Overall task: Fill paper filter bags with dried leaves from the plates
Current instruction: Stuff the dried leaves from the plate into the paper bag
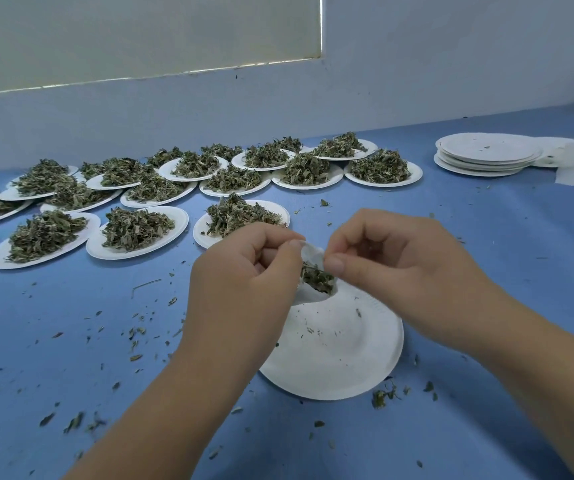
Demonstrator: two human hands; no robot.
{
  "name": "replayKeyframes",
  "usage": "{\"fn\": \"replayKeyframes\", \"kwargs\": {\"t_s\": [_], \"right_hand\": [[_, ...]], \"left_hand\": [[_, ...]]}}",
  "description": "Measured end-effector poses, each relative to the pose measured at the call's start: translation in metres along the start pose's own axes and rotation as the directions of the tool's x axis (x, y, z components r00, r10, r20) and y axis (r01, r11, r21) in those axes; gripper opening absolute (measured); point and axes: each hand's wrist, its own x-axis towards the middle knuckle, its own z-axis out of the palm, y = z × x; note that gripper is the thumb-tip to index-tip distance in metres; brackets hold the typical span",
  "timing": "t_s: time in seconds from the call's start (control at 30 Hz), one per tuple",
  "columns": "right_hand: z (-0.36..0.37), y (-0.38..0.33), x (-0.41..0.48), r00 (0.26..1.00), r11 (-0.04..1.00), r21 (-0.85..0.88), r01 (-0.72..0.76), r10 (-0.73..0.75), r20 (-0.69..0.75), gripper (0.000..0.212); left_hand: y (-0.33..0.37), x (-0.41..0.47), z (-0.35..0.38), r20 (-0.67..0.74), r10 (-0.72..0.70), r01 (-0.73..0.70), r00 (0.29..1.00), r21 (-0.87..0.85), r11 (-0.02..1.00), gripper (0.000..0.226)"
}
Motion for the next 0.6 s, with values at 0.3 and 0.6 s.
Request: {"fn": "replayKeyframes", "kwargs": {"t_s": [0.3, 0.6], "right_hand": [[0.019, 0.017, 0.007, 0.979, 0.974, -0.124, -0.188, 0.177, -0.098, 0.024], [0.015, 0.016, 0.010, 0.920, 0.920, 0.077, -0.385, 0.376, 0.110, 0.014]], "left_hand": [[-0.002, -0.004, 0.006, 0.052, 0.006, -0.009, 0.999, 0.047, 0.999, 0.021], [0.006, -0.013, 0.011, 0.141, 0.115, -0.128, 0.983, 0.084, 0.988, 0.025]]}}
